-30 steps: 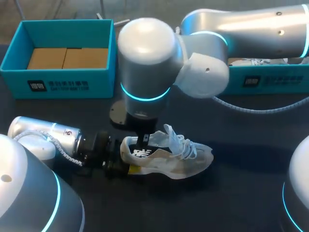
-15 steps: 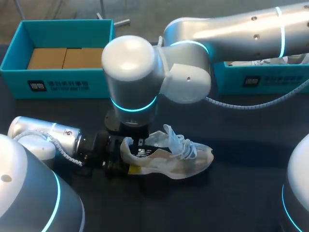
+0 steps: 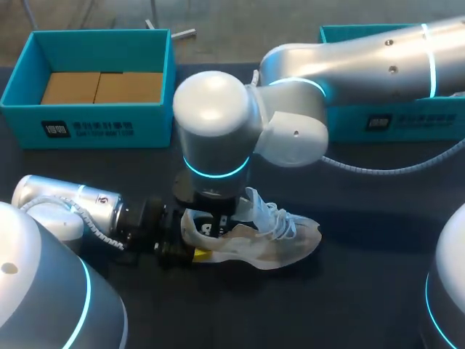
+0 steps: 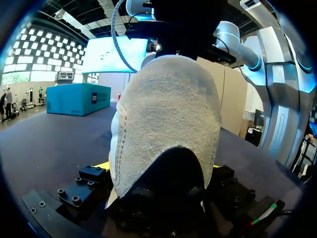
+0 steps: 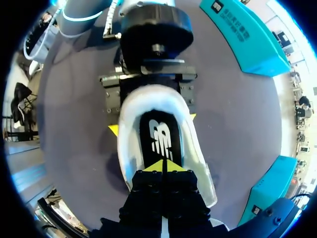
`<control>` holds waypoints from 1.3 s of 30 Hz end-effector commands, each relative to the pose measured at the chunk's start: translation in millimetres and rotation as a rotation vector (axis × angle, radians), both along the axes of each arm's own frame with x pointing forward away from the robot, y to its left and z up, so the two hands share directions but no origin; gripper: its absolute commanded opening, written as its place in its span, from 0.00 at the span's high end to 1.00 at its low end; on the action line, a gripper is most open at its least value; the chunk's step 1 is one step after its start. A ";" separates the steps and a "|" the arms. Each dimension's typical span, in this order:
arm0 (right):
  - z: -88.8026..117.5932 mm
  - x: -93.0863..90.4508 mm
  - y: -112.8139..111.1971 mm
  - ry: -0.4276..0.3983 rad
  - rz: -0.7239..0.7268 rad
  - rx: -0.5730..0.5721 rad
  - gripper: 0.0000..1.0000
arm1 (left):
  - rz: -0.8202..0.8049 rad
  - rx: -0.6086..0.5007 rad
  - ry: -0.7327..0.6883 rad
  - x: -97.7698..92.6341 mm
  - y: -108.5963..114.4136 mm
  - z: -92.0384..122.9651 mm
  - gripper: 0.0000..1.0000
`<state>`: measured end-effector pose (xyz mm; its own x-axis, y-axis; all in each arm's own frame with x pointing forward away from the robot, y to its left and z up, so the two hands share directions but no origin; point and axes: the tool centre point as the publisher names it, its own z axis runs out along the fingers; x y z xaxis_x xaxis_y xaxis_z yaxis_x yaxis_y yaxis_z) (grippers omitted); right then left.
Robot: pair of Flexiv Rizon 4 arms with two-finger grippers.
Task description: Take the shoe out of the shoebox, open the shoe tongue, remove and reinsert the insole, then place the shoe into the shoebox
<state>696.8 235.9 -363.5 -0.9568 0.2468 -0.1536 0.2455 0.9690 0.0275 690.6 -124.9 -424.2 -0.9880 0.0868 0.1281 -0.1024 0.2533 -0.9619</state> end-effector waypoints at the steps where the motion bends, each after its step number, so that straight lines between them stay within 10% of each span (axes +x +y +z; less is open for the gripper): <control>1: -5.9 2.3 -13.1 0.010 -0.009 0.022 1.00 | 0.003 0.001 0.000 -1.1 0.3 -3.3 1.00; 29: -24.1 19.3 -41.8 0.046 -0.027 0.030 1.00 | 0.003 0.001 0.000 -1.1 0.3 -3.3 1.00; 39: -25.8 20.0 -41.6 0.055 -0.016 0.019 0.73 | 0.003 0.001 0.000 -1.1 0.3 -3.3 1.00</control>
<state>714.9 194.2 -388.2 -0.9591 0.2656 -0.0983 0.2635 0.9641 0.0334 690.8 -125.0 -424.1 -0.9879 0.0866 0.1283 -0.1028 0.2531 -0.9620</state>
